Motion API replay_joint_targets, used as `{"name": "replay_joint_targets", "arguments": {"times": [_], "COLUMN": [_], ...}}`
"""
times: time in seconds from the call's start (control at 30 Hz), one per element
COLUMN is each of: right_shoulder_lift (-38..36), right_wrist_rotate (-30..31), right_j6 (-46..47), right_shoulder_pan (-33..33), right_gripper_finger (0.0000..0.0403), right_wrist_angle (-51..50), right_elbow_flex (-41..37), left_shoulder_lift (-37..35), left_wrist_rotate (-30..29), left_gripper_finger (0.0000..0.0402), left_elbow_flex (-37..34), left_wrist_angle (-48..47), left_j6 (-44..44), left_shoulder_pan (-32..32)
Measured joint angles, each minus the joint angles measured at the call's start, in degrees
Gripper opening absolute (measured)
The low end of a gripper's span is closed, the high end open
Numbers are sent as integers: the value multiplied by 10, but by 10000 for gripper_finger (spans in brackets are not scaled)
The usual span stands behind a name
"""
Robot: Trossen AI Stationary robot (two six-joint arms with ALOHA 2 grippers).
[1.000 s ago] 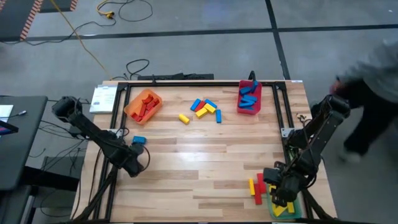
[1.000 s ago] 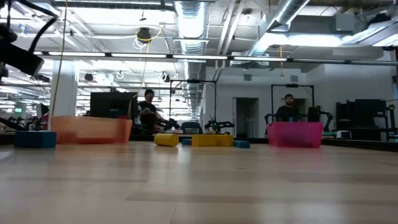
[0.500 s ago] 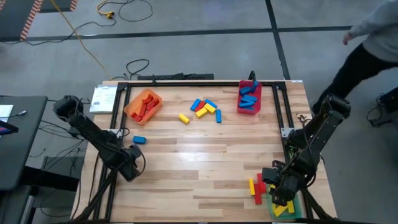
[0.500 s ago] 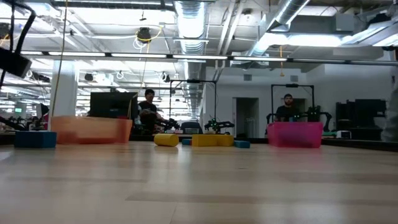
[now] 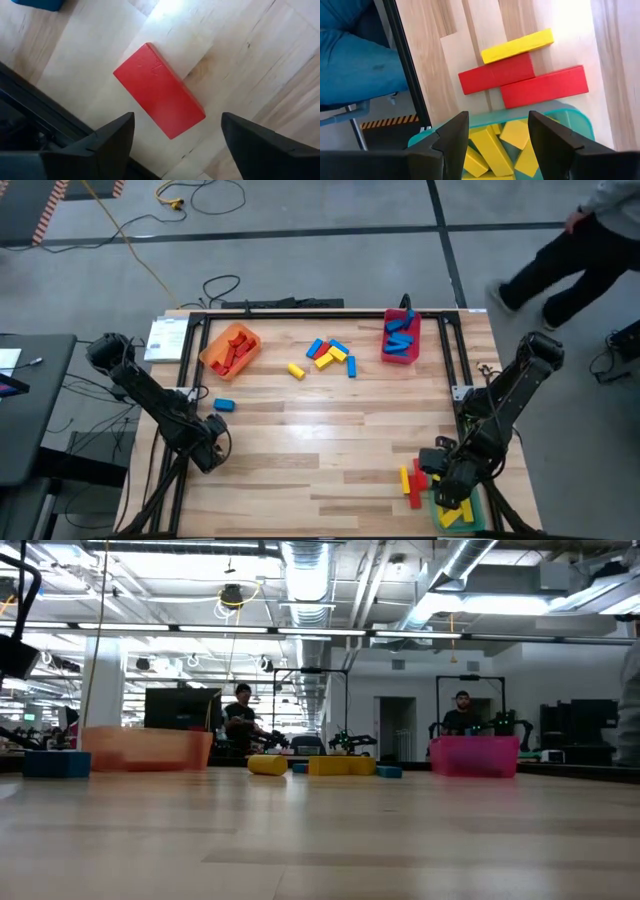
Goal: Sort blocks
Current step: Put the red block into the orange bin
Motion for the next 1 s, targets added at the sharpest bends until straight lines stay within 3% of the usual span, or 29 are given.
{"name": "replay_joint_targets", "arguments": {"times": [0.73,1.0], "right_shoulder_lift": [0,0], "right_wrist_rotate": [9,15], "right_j6": [-21,-27], "right_shoulder_pan": [-8,-8], "right_gripper_finger": [218,218], "right_wrist_angle": [0,0], "right_elbow_flex": [0,0], "left_shoulder_lift": [0,-7], "left_wrist_rotate": [-10,2], "left_gripper_finger": [300,300], "left_elbow_flex": [-1,-59], "left_wrist_angle": [-1,59], "left_j6": [-34,-59], "left_shoulder_pan": [0,0]}}
